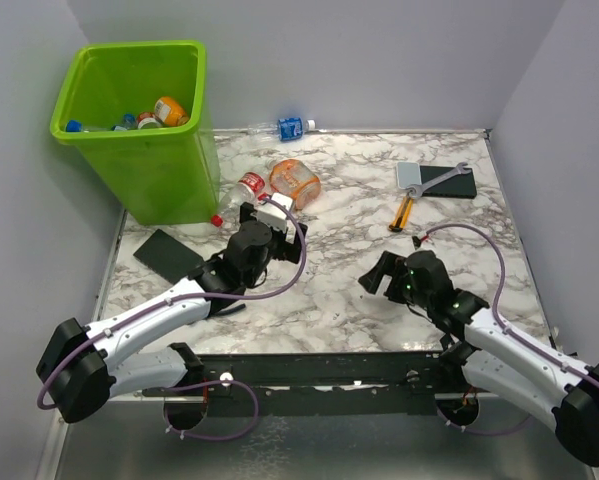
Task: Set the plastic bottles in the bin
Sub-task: Move the plastic bottle to the center of the board.
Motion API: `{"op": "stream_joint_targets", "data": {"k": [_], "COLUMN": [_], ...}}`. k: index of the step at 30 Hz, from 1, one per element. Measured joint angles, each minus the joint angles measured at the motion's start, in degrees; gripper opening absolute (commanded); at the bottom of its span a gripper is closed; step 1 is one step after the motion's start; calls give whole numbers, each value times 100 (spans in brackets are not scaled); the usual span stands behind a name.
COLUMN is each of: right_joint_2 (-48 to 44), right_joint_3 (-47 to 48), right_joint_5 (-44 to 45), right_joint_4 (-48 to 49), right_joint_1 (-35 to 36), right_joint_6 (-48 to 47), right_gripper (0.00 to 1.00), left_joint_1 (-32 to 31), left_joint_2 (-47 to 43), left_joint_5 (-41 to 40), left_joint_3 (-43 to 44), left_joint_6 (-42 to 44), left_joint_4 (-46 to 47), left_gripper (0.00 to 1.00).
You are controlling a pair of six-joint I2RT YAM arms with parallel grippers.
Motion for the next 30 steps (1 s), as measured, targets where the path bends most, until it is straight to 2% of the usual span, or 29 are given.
{"op": "stream_joint_targets", "data": {"k": [6, 9, 15, 20, 26, 30], "right_joint_2": [739, 815, 420, -87, -627, -160], "right_joint_3": [575, 704, 297, 212, 212, 227], "right_joint_5": [11, -13, -424, -428, 227, 852], "right_joint_4": [13, 192, 863, 859, 787, 1102], "right_joint_1": [0, 0, 4, 61, 225, 227], "right_joint_6": [-212, -208, 157, 127, -166, -319], "right_gripper": [94, 93, 91, 88, 90, 91], "left_joint_1": [0, 0, 0, -2, -4, -4], "left_joint_2": [94, 94, 22, 39, 46, 83], "left_joint_5": [-577, -798, -1185, -1368, -1718, -1735], "left_joint_3": [-105, -107, -262, -264, -372, -468], "left_joint_6": [-140, -212, -446, -636, -787, -667], "left_joint_4": [-4, 4, 181, 293, 529, 590], "left_gripper": [99, 99, 99, 99, 99, 99]}}
